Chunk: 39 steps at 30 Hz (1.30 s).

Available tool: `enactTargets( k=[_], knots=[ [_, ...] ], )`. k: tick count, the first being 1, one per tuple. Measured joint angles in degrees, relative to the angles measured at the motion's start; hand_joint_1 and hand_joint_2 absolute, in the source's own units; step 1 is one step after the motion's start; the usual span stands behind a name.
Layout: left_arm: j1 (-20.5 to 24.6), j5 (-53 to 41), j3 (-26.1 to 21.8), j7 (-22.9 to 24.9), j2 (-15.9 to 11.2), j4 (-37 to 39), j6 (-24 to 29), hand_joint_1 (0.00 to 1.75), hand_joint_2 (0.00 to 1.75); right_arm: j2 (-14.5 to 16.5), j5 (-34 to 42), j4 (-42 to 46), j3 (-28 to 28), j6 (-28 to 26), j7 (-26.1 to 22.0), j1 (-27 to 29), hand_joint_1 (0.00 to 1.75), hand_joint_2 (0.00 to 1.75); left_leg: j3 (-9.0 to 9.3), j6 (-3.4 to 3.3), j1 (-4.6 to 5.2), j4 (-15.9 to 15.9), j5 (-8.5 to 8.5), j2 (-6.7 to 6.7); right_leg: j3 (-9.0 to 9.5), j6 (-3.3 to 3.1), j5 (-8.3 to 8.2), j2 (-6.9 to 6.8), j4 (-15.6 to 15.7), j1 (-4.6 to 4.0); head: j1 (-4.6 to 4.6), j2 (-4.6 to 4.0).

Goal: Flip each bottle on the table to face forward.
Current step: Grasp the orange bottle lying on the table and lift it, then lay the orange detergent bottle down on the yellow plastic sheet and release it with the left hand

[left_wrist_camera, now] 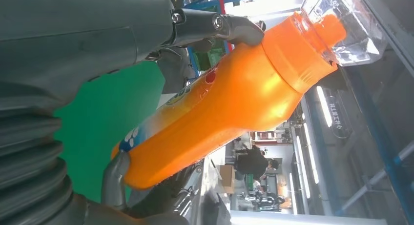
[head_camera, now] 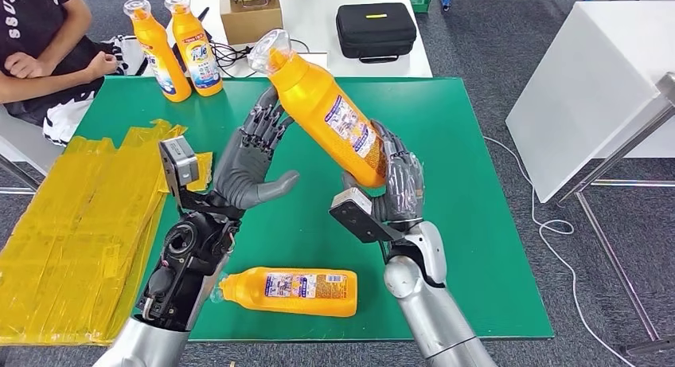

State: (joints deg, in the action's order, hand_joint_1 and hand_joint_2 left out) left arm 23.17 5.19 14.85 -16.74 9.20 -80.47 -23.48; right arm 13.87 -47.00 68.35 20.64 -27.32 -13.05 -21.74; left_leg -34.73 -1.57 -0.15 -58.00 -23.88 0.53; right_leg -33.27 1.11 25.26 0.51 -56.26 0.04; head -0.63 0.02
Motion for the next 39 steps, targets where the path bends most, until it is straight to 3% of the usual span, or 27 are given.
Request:
enactTargets(
  k=[9,36,39],
  knots=[
    [0.2,8.6,-0.2,1.3,-0.3,1.3,1.1,0.00,1.75,0.0,-2.2,-0.7,3.8,-2.3,-0.9,0.0,1.75,1.75,0.00,0.00,-0.02,0.0,0.00,0.00,-0.02,0.00,0.00,0.00,0.0,-0.01,0.01,0.00],
    [2.2,14.3,-0.8,2.0,-0.7,7.3,1.3,0.00,1.75,0.0,-3.2,-4.8,9.4,-2.9,-0.7,-0.5,1.75,1.75,-0.02,0.00,-0.01,0.0,0.00,0.00,-0.01,0.00,0.00,0.00,0.0,0.00,0.01,0.00],
    [2.1,16.1,-1.1,2.0,-0.7,7.3,1.1,1.29,1.75,0.0,-3.1,-4.9,9.7,-2.5,-0.3,-0.7,1.75,1.75,-0.02,0.00,-0.01,0.0,0.00,0.01,-0.01,0.00,0.00,0.00,0.0,0.00,0.01,0.00]
  ],
)
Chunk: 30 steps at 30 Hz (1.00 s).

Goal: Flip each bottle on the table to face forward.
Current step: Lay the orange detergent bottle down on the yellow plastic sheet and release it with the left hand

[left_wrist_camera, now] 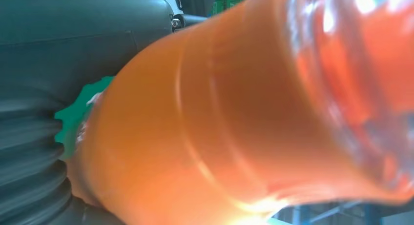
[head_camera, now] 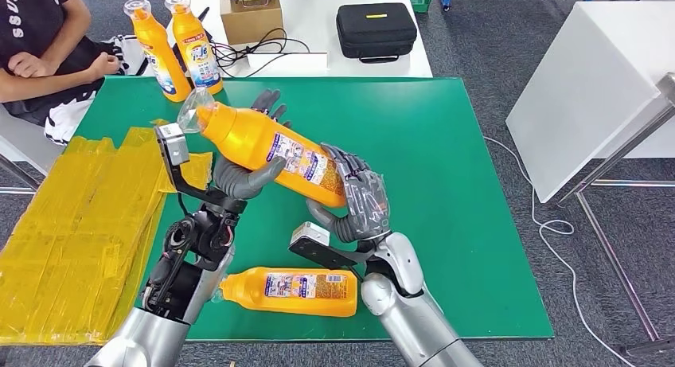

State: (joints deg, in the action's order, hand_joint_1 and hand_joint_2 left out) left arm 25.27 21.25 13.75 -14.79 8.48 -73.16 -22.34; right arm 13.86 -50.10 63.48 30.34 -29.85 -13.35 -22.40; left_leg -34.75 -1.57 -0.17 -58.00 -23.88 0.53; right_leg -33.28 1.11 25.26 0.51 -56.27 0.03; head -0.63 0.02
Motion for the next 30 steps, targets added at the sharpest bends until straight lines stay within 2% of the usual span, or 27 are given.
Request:
enactTargets(
  k=[1,2,10,30],
  knots=[
    [-0.1,0.8,-0.2,0.0,0.0,0.0,-0.2,1.73,1.75,0.0,0.0,0.0,0.1,0.1,0.1,0.0,1.75,1.75,0.00,0.00,0.00,0.0,0.00,0.00,0.00,0.00,0.00,0.00,0.0,0.00,0.00,0.00],
    [-0.2,1.8,-0.4,-0.1,0.0,-0.1,-0.6,1.75,1.75,0.0,0.1,0.0,0.1,0.2,0.2,0.0,1.75,1.75,0.00,0.00,0.00,0.0,0.00,0.00,0.00,0.00,0.00,0.00,0.0,0.00,0.01,0.00],
    [-1.2,6.0,-1.6,-0.8,0.3,-1.6,-2.2,1.75,1.75,0.0,0.9,0.0,0.6,0.8,0.6,-0.3,1.75,1.75,0.00,0.00,0.00,0.0,0.00,-0.01,-0.01,0.00,0.00,0.00,0.0,0.00,0.01,0.00],
    [-2.0,5.8,-1.9,-2.5,0.3,-3.4,-2.7,1.75,1.75,0.0,1.8,0.3,1.3,1.0,0.3,-0.4,1.75,1.75,0.01,0.00,0.00,0.0,0.00,-0.01,0.00,0.00,0.00,0.00,0.0,0.00,-0.01,0.00]
  ],
)
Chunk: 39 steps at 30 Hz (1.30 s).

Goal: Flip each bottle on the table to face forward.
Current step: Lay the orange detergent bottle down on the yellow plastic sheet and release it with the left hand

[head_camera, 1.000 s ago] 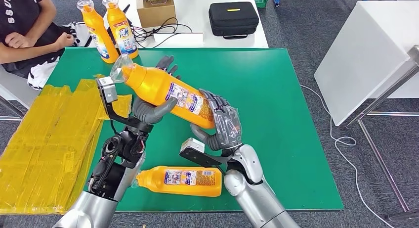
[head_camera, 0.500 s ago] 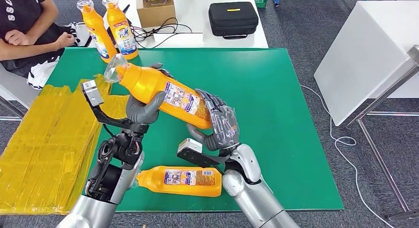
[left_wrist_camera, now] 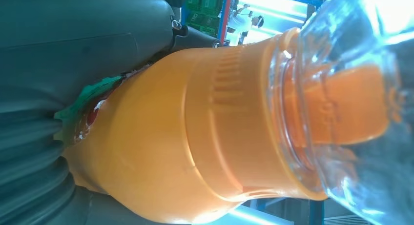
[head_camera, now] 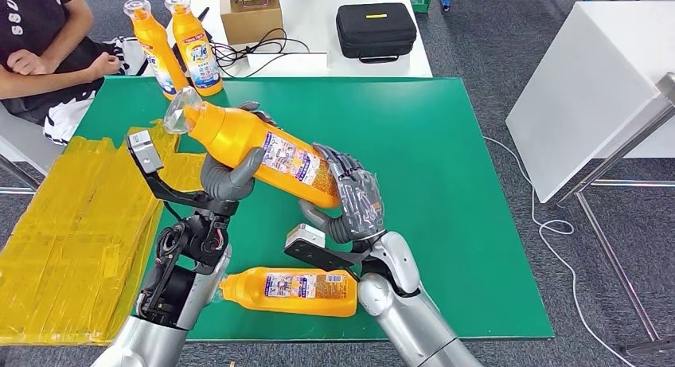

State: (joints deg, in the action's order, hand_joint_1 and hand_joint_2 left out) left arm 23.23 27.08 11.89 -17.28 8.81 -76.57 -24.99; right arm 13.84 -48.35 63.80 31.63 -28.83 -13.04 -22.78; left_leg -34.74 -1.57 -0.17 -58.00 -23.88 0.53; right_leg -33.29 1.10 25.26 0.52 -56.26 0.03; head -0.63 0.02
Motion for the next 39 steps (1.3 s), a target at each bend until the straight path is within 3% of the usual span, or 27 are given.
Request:
enactTargets(
  k=[9,10,13,14,16,20,24,29,33,39],
  knots=[
    [-0.1,-0.3,0.0,-0.3,0.0,-0.1,0.0,1.75,1.75,0.0,0.3,0.0,0.0,0.1,-0.2,0.0,1.74,1.75,0.00,0.00,0.00,0.0,0.00,0.00,0.00,0.00,0.00,0.00,0.0,0.00,0.00,0.00],
    [-0.1,-0.5,-0.1,-0.4,0.0,-0.2,0.0,1.75,1.75,0.0,0.5,0.0,0.0,0.1,-0.3,0.0,1.61,1.75,0.00,0.00,0.00,0.0,0.00,0.00,0.00,0.00,0.00,0.00,0.0,0.00,0.01,0.00],
    [-0.2,-1.0,-0.3,-0.8,0.0,-0.5,0.0,1.75,1.75,0.0,1.2,0.0,0.0,0.0,-1.0,-0.1,0.31,1.75,0.00,0.00,0.00,0.0,0.00,0.00,0.00,0.00,0.00,0.00,0.0,0.00,0.01,0.00],
    [-0.2,-1.2,-0.3,-1.0,0.0,-0.6,0.0,1.75,1.75,0.0,1.4,0.0,0.0,-0.1,-1.2,-0.2,0.00,1.75,0.00,0.00,0.00,0.0,0.00,0.00,0.00,0.00,0.00,0.00,0.0,0.00,0.01,0.00],
    [-0.1,-1.7,-0.4,-1.5,0.0,-0.9,-0.1,1.75,1.75,-0.2,2.0,0.0,0.0,-0.4,-1.6,-0.2,0.00,1.75,0.00,0.00,0.00,0.0,0.00,0.01,0.00,0.00,0.00,0.00,0.0,0.00,0.01,0.00],
    [0.0,-7.6,-0.8,-4.3,-0.1,-2.0,3.3,1.75,1.75,-1.0,7.8,1.3,-0.1,2.6,-3.0,0.2,0.00,0.00,0.00,0.00,0.00,0.0,0.00,0.00,0.00,0.00,0.00,0.00,0.0,0.00,0.02,0.00],
    [0.7,-29.5,-2.4,-9.3,-1.3,-6.7,20.2,1.75,1.75,-3.9,23.2,10.5,-1.0,12.6,-8.8,2.8,0.00,0.00,-0.07,0.00,0.00,0.0,0.00,0.01,-0.07,0.00,0.00,-0.01,0.0,0.00,0.02,0.00],
    [3.4,-45.2,-5.3,-7.4,-3.1,-10.9,28.3,1.75,1.75,-6.5,30.1,22.3,-3.1,17.9,-10.1,5.2,0.00,0.00,-0.09,0.00,0.00,0.0,0.00,0.02,-0.09,0.00,0.00,-0.01,0.0,0.00,0.01,0.00],
    [4.4,-57.3,-5.5,-5.7,-3.6,-11.7,34.7,1.75,1.75,-7.5,32.2,27.5,-4.3,20.1,-11.2,7.5,0.00,1.75,-0.10,0.00,0.00,0.0,0.00,0.01,-0.10,0.00,0.00,-0.01,0.0,0.00,0.02,0.00],
    [6.2,-79.2,-5.1,0.1,-5.1,-11.5,42.6,1.75,1.75,-8.3,33.0,30.4,-5.4,21.3,-11.6,8.9,0.00,1.75,-0.08,0.00,0.00,0.0,0.00,0.00,-0.09,0.00,0.00,0.00,0.0,0.00,0.01,0.00]
  ],
)
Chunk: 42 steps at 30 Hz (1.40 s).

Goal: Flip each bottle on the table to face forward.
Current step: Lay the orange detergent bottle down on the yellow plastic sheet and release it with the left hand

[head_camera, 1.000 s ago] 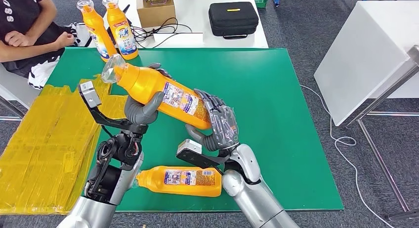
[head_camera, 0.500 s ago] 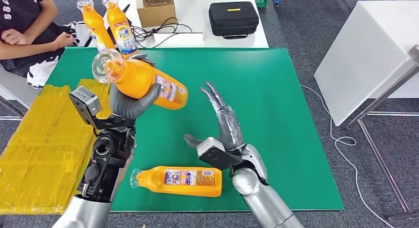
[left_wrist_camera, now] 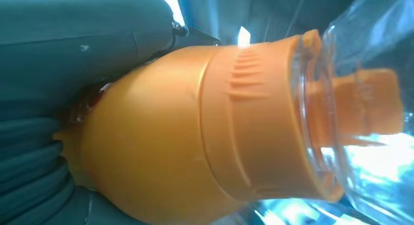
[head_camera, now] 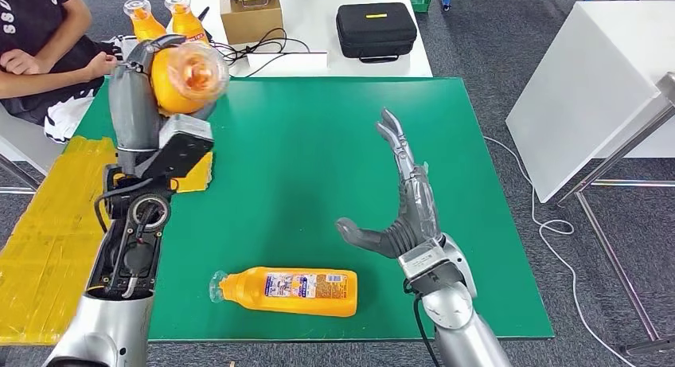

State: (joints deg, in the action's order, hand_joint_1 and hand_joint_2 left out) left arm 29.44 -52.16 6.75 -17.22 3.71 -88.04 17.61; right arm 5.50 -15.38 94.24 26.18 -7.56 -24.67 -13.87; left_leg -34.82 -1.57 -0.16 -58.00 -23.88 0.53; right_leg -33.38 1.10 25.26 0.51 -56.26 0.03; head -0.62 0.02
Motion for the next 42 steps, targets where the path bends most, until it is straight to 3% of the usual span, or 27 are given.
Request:
enactTargets(
  k=[3,6,10,14,19,26,31,42],
  knots=[
    [0.5,-6.3,0.3,2.4,-0.9,0.3,1.2,1.75,1.75,-0.3,0.0,0.5,-0.2,0.1,-0.1,0.2,0.00,1.75,0.00,0.00,0.00,0.0,0.00,0.00,0.00,0.00,0.00,0.00,0.0,0.00,0.00,0.00],
    [1.4,-19.2,0.7,8.2,-2.2,1.0,0.1,1.75,1.75,-0.5,0.1,0.8,-0.4,0.2,0.0,0.2,0.00,1.75,0.00,0.00,-0.01,0.0,0.00,-0.01,0.00,0.00,0.00,0.00,0.0,0.00,0.01,0.00],
    [3.6,-34.9,2.0,17.5,-5.3,4.5,-7.5,1.75,1.75,-0.5,0.4,0.8,-0.5,0.5,0.4,0.2,0.00,1.75,0.01,0.00,-0.01,0.0,0.00,-0.03,-0.02,0.00,0.00,0.00,0.0,-0.01,0.00,0.00],
    [5.9,-37.4,5.5,22.7,-8.6,9.7,-13.9,1.75,1.75,-0.3,0.1,0.7,-0.5,0.8,0.6,0.1,0.00,1.75,0.00,0.01,-0.03,0.0,0.01,-0.01,-0.02,0.00,0.00,0.00,0.0,-0.01,-0.01,0.00],
    [8.1,-37.7,7.9,23.8,-10.3,17.4,-19.1,1.75,1.75,0.4,-0.9,0.1,-0.5,1.3,1.4,-0.5,0.00,1.75,-0.02,0.01,-0.02,0.0,0.01,-0.03,-0.02,0.00,0.00,0.01,0.0,-0.01,0.01,0.00],
    [11.0,-37.8,7.8,21.8,-11.2,28.9,-21.3,1.75,1.75,1.4,-1.7,-1.0,-0.5,2.0,2.7,-1.6,0.00,1.75,-0.04,0.01,-0.01,0.0,0.01,-0.01,-0.03,0.00,0.00,0.00,0.0,0.00,0.01,0.00],
    [13.3,-37.8,6.0,20.3,-11.6,38.9,-20.0,1.75,1.75,1.6,-2.0,-2.0,-0.5,2.1,2.9,-2.2,0.00,1.75,-0.03,0.03,-0.03,0.0,0.03,-0.02,-0.04,0.00,0.00,0.01,0.0,-0.01,0.01,0.00],
    [14.6,-37.8,5.0,20.0,-11.9,45.8,-19.4,1.75,1.75,1.7,-2.0,-3.0,-0.5,2.1,2.9,-2.3,0.00,1.75,-0.06,0.04,-0.02,0.0,0.04,0.02,-0.03,0.00,0.00,0.00,0.0,0.00,0.01,0.00]
  ],
)
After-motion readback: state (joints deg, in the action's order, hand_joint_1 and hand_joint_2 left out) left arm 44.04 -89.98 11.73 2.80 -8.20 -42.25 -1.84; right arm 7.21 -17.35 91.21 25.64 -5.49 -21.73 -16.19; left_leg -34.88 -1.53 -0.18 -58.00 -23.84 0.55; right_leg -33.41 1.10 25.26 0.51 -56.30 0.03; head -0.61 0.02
